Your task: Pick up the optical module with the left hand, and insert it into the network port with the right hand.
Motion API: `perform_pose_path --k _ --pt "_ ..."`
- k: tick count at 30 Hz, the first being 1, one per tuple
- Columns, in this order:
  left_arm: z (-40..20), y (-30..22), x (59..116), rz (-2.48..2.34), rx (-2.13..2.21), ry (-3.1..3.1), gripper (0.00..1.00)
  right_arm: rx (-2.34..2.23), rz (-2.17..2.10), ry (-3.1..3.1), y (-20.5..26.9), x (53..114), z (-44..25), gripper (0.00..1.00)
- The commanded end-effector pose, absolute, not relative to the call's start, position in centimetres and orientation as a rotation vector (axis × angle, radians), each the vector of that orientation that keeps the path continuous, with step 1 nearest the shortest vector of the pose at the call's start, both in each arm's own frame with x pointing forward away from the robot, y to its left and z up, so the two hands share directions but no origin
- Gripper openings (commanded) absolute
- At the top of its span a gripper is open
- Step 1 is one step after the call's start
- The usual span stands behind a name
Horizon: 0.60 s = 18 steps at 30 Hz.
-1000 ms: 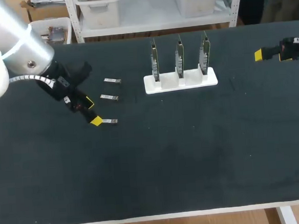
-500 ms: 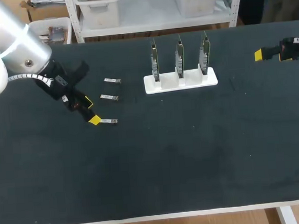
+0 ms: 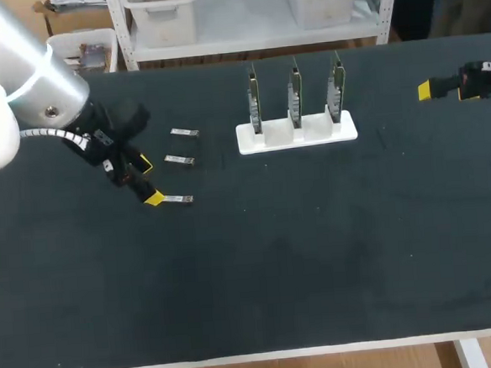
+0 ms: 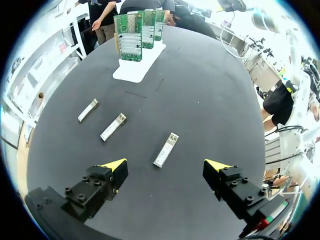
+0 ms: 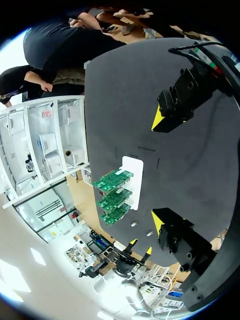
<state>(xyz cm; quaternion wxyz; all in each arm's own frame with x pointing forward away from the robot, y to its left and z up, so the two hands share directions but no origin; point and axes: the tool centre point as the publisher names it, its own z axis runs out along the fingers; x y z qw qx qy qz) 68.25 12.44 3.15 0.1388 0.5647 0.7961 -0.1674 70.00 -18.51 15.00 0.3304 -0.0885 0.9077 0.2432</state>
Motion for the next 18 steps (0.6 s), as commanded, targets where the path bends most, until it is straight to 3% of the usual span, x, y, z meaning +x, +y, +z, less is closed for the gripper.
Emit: perform_pose_path --k 1,18 --pt "3.1 12.4 68.4 -0.477 1.645 2.296 1.00 -0.231 0.636 2.374 -18.5 70.0 15.0 1.00" --pt "1.0 10.9 68.6 -0.584 1.696 2.189 1.00 -0.231 0.636 2.374 -18.5 70.0 15.0 1.00"
